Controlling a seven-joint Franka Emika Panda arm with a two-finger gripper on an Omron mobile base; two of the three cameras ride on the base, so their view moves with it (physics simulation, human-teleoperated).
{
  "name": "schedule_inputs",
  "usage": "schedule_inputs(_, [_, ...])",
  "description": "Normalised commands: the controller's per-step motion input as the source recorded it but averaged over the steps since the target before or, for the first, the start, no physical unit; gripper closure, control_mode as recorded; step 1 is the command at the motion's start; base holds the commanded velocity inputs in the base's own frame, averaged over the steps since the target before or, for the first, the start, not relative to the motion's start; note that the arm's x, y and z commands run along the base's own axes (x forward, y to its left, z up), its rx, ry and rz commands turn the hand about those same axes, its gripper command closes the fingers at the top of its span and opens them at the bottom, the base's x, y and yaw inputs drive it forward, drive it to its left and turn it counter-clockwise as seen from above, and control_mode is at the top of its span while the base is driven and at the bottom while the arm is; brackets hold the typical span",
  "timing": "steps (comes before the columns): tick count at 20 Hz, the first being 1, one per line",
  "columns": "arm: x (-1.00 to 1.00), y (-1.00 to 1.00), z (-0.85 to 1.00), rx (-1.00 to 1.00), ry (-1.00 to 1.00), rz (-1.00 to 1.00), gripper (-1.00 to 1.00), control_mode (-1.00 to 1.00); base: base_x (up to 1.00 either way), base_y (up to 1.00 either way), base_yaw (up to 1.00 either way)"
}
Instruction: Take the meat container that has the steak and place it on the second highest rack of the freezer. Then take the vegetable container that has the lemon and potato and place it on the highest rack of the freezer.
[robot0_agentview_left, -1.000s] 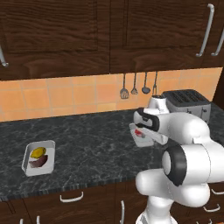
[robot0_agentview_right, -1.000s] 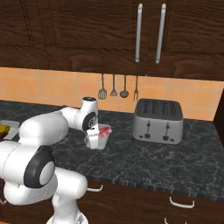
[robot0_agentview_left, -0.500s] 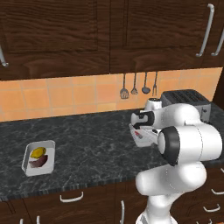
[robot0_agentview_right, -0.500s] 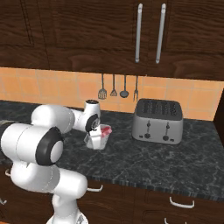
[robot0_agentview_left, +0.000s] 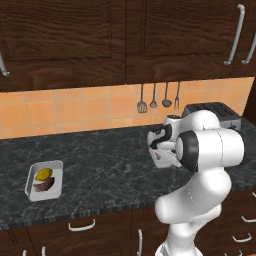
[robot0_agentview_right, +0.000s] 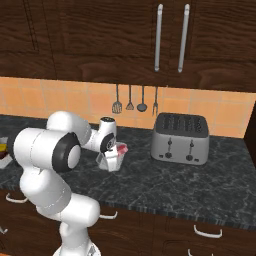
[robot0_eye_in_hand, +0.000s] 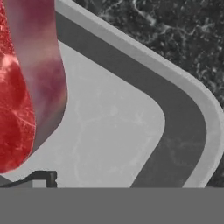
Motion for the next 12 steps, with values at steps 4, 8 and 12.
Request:
schedule_inputs(4, [0.08,0.00,-0.10,0.00,0.00,0.00,1.00,-1.00,0.00,0.00,0.00])
schedule_inputs(8, [0.00,0.00,0.00,0.00,0.00,0.00,1.00,-1.00,0.00,0.00,0.00])
schedule_inputs(12, [-0.16,0.00,0.06,0.00,-0.11,0.02,1.00,-1.00,0.00,0.00,0.00])
